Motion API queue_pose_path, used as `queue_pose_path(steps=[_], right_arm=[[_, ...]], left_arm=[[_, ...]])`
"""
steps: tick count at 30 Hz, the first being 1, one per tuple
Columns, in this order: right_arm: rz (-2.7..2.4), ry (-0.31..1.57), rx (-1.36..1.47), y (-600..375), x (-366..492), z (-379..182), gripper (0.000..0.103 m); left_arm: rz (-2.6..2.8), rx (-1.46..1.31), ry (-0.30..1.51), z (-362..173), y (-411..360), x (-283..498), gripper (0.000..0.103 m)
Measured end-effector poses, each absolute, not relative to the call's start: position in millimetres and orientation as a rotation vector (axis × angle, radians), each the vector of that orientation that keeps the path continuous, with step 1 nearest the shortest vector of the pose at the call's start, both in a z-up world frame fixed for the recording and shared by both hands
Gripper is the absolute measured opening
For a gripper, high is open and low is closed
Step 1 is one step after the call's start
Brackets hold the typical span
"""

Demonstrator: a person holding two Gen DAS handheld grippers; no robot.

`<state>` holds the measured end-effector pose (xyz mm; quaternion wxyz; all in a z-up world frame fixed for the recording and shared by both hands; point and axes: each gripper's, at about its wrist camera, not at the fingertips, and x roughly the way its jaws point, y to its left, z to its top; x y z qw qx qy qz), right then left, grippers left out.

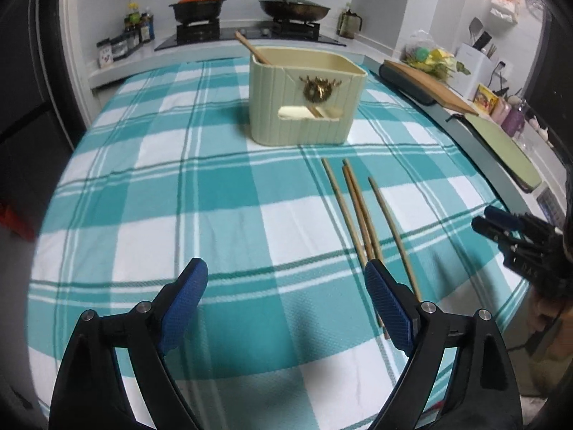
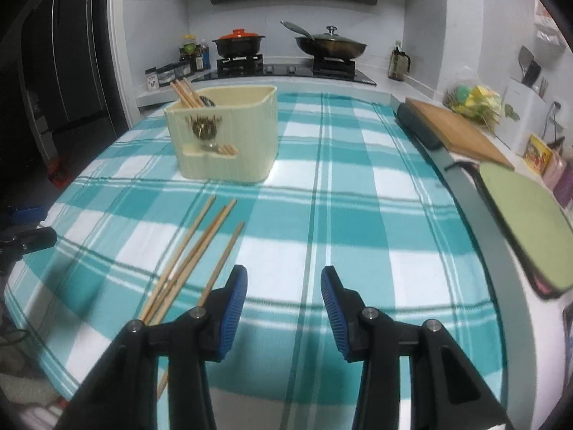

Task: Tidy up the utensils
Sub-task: 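Move both tools back over the remaining wooden chopsticks, then close the left tool on a wooden chopstick while the right tool grasps another chopstick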

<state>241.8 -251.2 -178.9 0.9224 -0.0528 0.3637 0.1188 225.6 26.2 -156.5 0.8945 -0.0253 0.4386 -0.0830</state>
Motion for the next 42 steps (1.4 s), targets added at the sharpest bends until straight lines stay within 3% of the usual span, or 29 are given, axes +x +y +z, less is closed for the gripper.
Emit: queue_pose_path(steps=[8, 42], right_arm=[[0.231, 0.795, -0.105, -244, 210, -227, 0.044], [0.278, 0.794, -0.069, -226, 208, -241, 0.044]], left_arm=[[-0.186, -0.108, 0.964, -186, 13, 247, 0.09], [-0.111, -0.033, 0.95, -221, -27, 315, 0.09]])
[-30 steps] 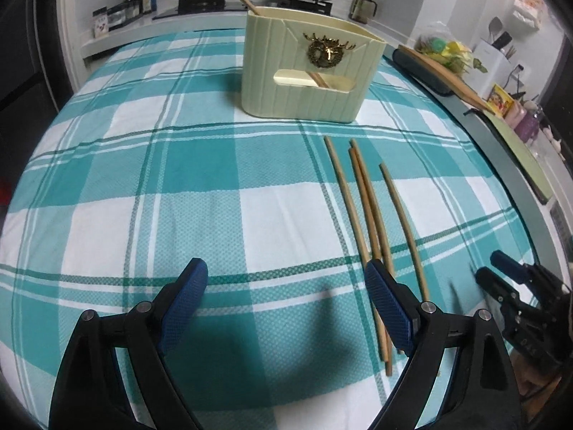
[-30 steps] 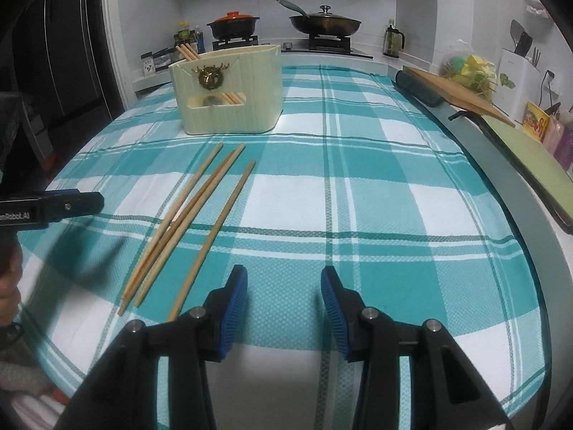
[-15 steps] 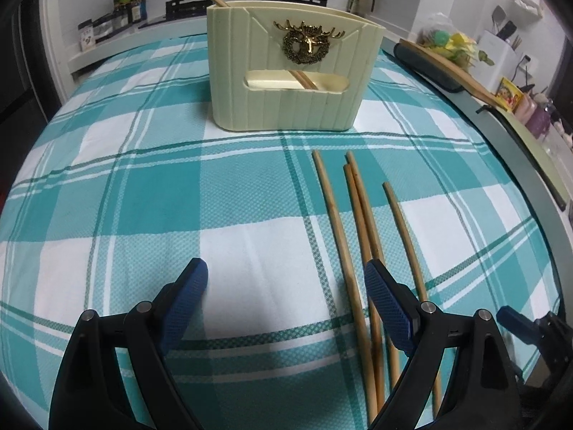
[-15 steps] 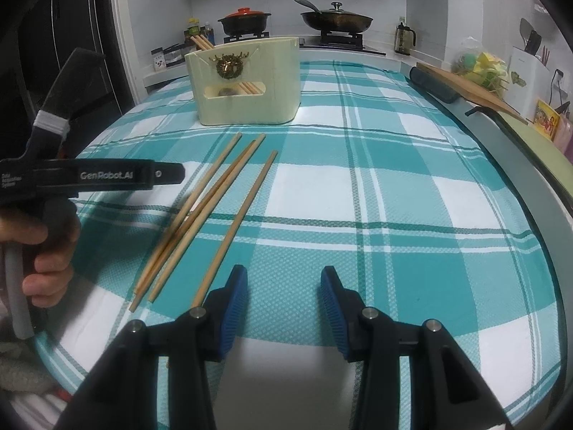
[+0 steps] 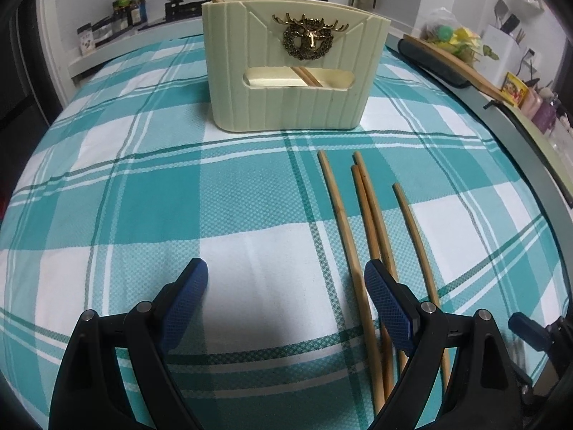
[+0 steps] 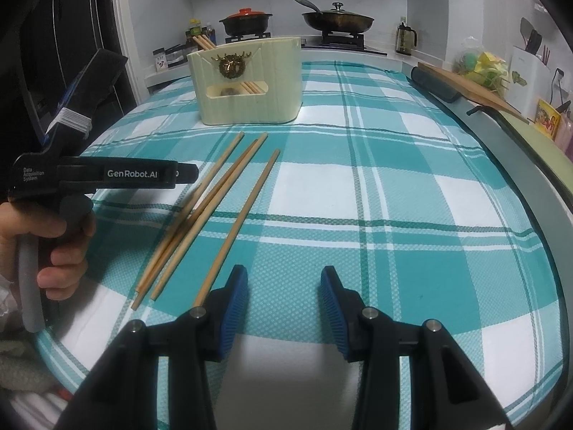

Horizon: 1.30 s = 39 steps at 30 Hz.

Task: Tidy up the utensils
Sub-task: 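Close the left tool on a wooden chopstick while the right tool grasps another chopstick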

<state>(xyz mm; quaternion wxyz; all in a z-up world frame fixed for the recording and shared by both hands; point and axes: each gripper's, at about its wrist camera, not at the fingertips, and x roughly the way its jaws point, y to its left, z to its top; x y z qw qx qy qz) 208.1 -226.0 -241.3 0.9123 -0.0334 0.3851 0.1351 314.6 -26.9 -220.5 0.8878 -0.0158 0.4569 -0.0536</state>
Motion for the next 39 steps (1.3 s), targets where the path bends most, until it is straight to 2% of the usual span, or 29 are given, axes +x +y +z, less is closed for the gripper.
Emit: queue_pose_path(steps=[13, 16, 21, 22, 24, 26, 28, 29, 30, 39], right_arm=[[0.272, 0.794, -0.077, -225, 210, -240, 0.044], [0.275, 0.801, -0.087, -222, 216, -239, 0.044], [0.307, 0.827, -0.108, -205, 237, -242, 0.044], [0.326, 0.832, -0.111, -199, 242, -242, 0.044], [0.354, 0.832, -0.128, -186, 248, -244, 0.044], [0.367, 0.843, -0.174, -174, 254, -249, 0.043], [0.347, 0.85, -0.204, -167, 259, -256, 0.033], [0.337, 0.838, -0.205, -167, 259, -255, 0.021], [0.326, 0.839, -0.211, -168, 259, -255, 0.016], [0.214, 0.861, -0.164, -209, 243, -254, 0.014]], left_arm=[[-0.091, 0.055, 0.937, -236, -40, 328, 0.092], [-0.09, 0.042, 0.933, -234, -35, 323, 0.081], [-0.116, 0.058, 0.924, -230, -33, 311, 0.044], [-0.118, 0.06, 0.922, -230, -33, 309, 0.04], [-0.128, 0.051, 0.919, -228, -32, 306, 0.02], [-0.13, 0.044, 0.922, -227, -32, 303, 0.008], [-0.113, 0.03, 0.926, -226, -28, 299, 0.006], [-0.104, 0.019, 0.929, -227, -25, 297, 0.006], [-0.097, 0.001, 0.933, -227, -21, 293, 0.006], [-0.099, -0.07, 0.993, -227, 16, 240, 0.007]])
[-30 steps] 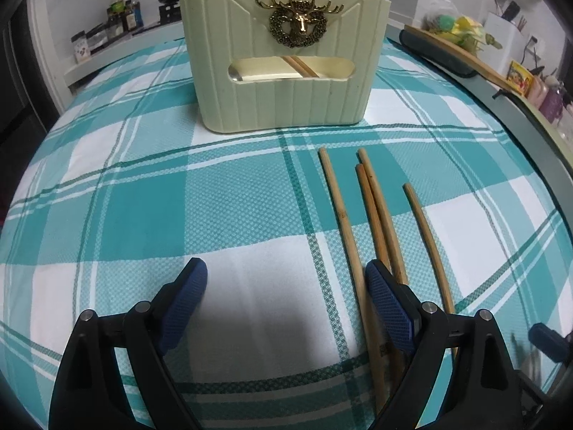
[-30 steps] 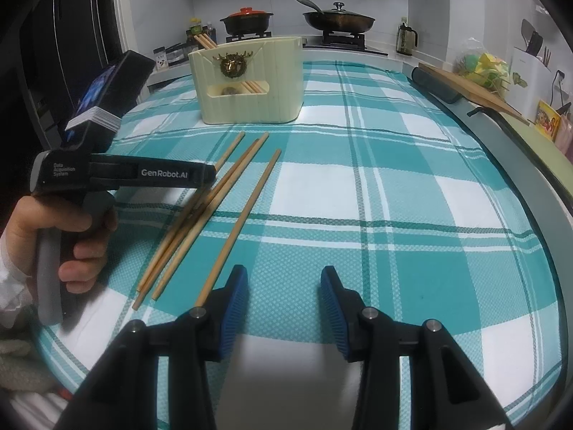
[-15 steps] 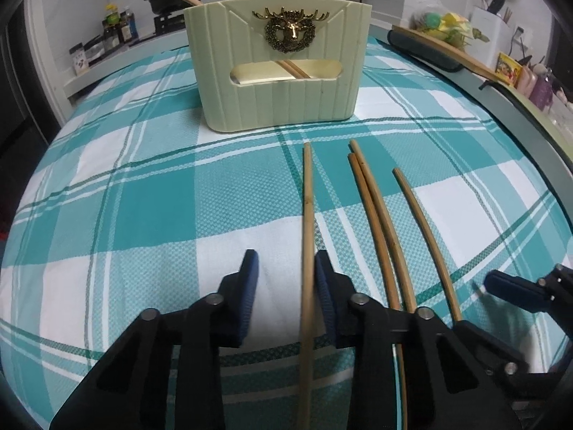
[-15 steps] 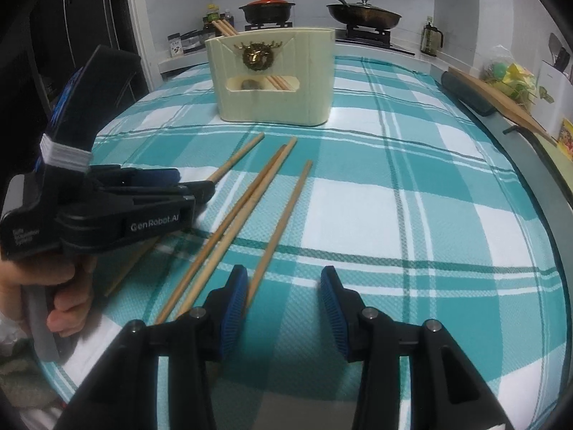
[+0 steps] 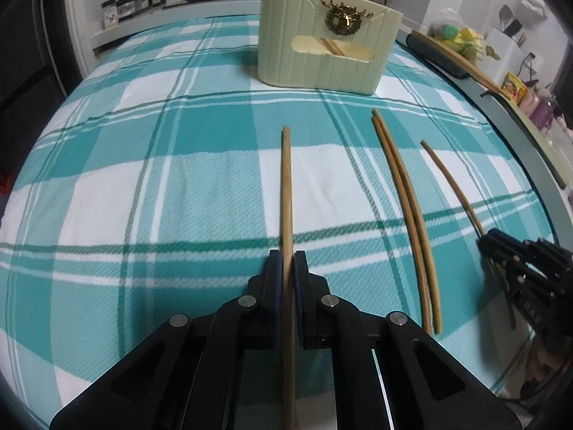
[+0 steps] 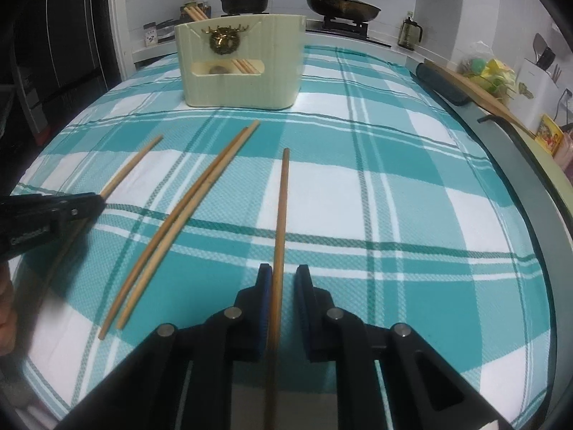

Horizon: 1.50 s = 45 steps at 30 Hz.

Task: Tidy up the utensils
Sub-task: 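Close the left tool on a wooden chopstick while the right tool grasps another chopstick, then lift the left tool's chopstick toward the cream holder while the right tool carries its chopstick there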

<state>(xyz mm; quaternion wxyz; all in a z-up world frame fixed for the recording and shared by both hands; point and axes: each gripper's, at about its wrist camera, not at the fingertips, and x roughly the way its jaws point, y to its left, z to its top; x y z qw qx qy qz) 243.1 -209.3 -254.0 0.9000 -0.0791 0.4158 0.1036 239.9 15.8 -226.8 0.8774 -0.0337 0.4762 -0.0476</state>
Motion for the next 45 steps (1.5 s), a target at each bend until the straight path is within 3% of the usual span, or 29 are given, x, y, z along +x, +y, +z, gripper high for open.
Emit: queue_pose_path(steps=[2, 4, 5, 6, 8, 26, 31, 37, 39, 40, 41, 42, 43, 45], right_arm=[[0.201, 0.867, -0.163, -216, 237, -254, 0.014], [0.19, 0.874, -0.156, -221, 231, -253, 0.015], [0.189, 0.876, -0.146, -223, 229, -252, 0.016], [0.192, 0.879, -0.131, -226, 227, -252, 0.02], [0.214, 0.881, -0.089, -231, 225, -249, 0.037], [0.303, 0.971, -0.07, -234, 272, -239, 0.037], [0.301, 0.977, -0.115, -224, 292, -248, 0.037], [0.325, 0.959, -0.212, -200, 318, -249, 0.037], [0.33, 0.959, -0.229, -194, 330, -249, 0.035], [0.335, 0.962, -0.233, -191, 337, -248, 0.029], [0.337, 0.965, -0.238, -188, 342, -247, 0.019], [0.338, 0.968, -0.241, -185, 347, -246, 0.014], [0.338, 0.975, -0.239, -183, 353, -246, 0.007], [0.34, 0.977, -0.233, -180, 360, -246, 0.006]], left_arm=[[-0.105, -0.068, 0.996, -227, 19, 228, 0.011], [-0.118, -0.08, 0.993, -224, 23, 220, 0.036], [-0.115, -0.088, 0.987, -222, 25, 218, 0.062], [-0.106, -0.097, 0.975, -220, 28, 216, 0.077], [-0.106, -0.108, 0.955, -214, 34, 216, 0.078], [-0.156, -0.048, 1.016, -219, 44, 281, 0.078], [-0.151, 0.003, 1.027, -229, 34, 297, 0.075], [-0.17, 0.056, 1.036, -228, 23, 318, 0.064], [-0.175, 0.067, 1.042, -227, 20, 325, 0.051], [-0.178, 0.069, 1.043, -226, 19, 328, 0.047], [-0.185, 0.068, 1.044, -226, 18, 331, 0.034], [-0.188, 0.067, 1.04, -225, 17, 333, 0.012], [-0.19, 0.065, 1.039, -225, 16, 335, 0.006], [-0.183, 0.05, 1.036, -224, 16, 337, 0.005]])
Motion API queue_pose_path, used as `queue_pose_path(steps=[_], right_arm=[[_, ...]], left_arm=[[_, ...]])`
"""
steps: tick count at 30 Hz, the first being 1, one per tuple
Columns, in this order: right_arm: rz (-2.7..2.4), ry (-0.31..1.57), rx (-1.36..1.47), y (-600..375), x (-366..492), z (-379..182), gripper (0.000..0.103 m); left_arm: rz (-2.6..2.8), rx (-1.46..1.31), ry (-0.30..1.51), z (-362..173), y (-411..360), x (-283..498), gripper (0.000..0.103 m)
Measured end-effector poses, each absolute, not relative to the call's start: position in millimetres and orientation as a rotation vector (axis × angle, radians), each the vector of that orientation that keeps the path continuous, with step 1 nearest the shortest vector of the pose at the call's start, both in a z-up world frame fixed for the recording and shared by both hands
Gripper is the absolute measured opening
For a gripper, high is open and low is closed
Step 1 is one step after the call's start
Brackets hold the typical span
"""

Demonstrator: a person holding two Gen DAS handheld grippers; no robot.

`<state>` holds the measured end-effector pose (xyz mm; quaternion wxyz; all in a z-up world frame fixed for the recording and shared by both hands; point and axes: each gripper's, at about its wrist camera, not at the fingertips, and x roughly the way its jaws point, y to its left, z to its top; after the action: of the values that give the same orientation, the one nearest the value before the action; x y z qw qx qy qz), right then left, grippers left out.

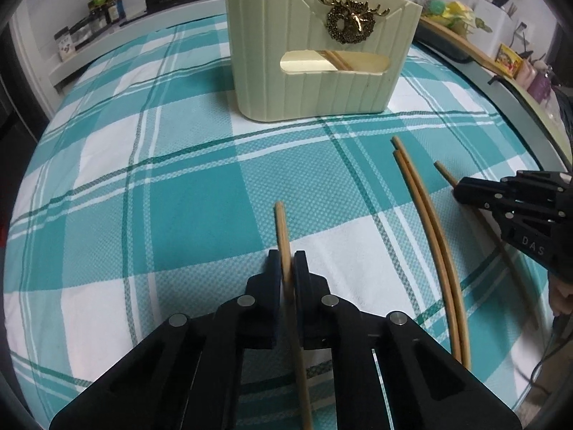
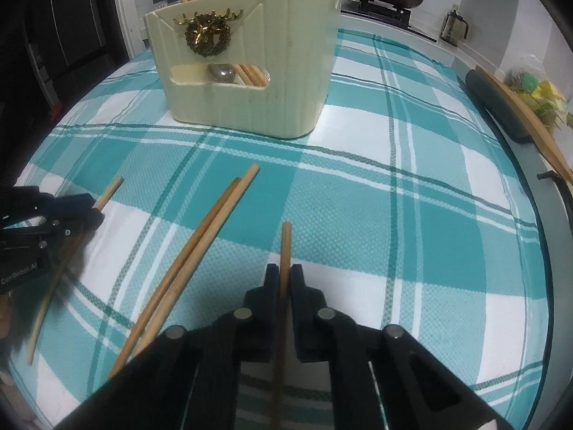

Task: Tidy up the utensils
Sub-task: 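Lift the left tool's chopstick toward the cream holder while the right tool carries its chopstick there, then lower the left tool's chopstick into the holder while the right tool inserts its chopstick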

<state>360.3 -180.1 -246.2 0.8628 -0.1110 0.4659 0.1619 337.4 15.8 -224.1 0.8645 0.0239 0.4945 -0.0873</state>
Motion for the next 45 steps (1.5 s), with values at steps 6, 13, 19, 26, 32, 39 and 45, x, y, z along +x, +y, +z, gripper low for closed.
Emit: queue_pose_path(steps=[6, 13, 19, 26, 32, 39, 45], right_arm=[[0.369, 0.945, -0.089, -195, 356, -222, 0.006], [0.427, 0.791, 0.051, -216, 318, -144, 0.006], [0.44, 0.627, 0.022, -216, 275, -94, 0.006], [0.421, 0.48, -0.019, -212, 248, -74, 0.006], [0.415, 0.432, -0.018, -211, 242, -60, 0.006], [0.433, 0.412, -0.009, -212, 254, -36, 0.006], [0.445, 0.362, -0.001, -212, 281, 8, 0.006]], left_arm=[[-0.179, -0.013, 0.945, -190, 28, 320, 0.004], [-0.216, -0.07, 0.764, -113, 40, 281, 0.004], [-0.237, -0.12, 0.651, -75, 47, 253, 0.004], [-0.241, -0.145, 0.573, -58, 48, 239, 0.004], [-0.242, -0.164, 0.55, -47, 52, 240, 0.004], [-0.269, -0.192, 0.502, -6, 63, 247, 0.004], [-0.265, -0.187, 0.401, 52, 72, 272, 0.004]])
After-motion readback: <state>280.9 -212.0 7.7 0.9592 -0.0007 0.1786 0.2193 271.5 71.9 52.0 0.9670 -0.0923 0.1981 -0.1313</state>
